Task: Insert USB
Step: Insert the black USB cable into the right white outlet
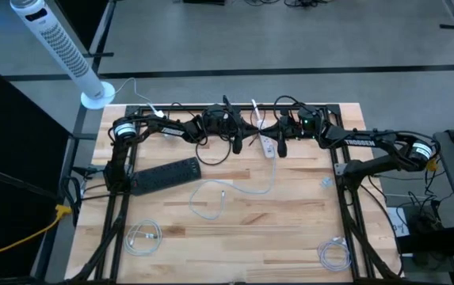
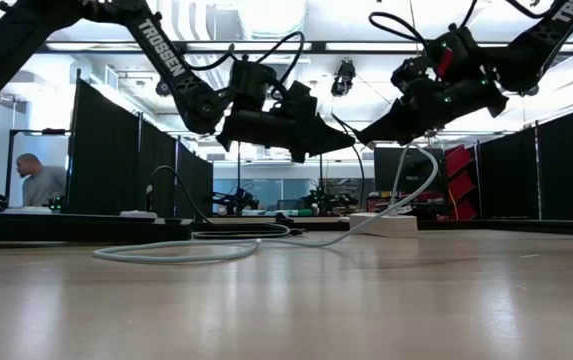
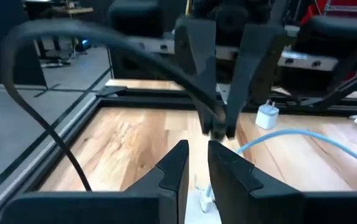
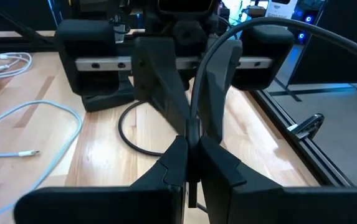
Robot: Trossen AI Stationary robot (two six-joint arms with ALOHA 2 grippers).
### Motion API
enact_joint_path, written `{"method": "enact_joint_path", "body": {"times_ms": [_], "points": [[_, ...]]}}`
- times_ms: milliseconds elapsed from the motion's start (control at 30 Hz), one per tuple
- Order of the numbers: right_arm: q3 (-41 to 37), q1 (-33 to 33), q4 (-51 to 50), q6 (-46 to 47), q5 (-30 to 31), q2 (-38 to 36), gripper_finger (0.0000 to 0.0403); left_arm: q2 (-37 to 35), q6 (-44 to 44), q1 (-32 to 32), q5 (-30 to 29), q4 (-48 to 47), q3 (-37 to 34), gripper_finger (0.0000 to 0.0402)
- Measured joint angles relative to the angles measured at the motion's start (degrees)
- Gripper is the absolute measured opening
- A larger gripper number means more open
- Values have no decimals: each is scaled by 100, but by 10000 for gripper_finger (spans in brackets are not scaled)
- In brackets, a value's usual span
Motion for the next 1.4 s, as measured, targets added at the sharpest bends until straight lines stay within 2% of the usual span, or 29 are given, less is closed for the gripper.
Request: {"method": "enact_joint_path", "body": {"times_ms": [400, 600, 767, 933, 1167, 1400], "points": [[0, -221, -212, -231, 31, -52, 16, -87, 183, 4, -55, 159, 0, 126], [0, -220, -204, -286, 15, -13, 16, -90, 203, 31, -66, 448, 0, 140], [0, -199, -156, -257, -36, -17, 16, -90, 127, 50, -59, 401, -2, 112], [0, -182, -176, -104, -95, -15, 16, -90, 323, 29, 144, 504, -2, 15], [0, -180, -225, 200, -13, -19, 19, -90, 381, 12, 134, 512, -2, 2], [581, -40, -1534, 114, 371, 33, 80, -90, 429, 0, -166, -282, 132, 1]]}}
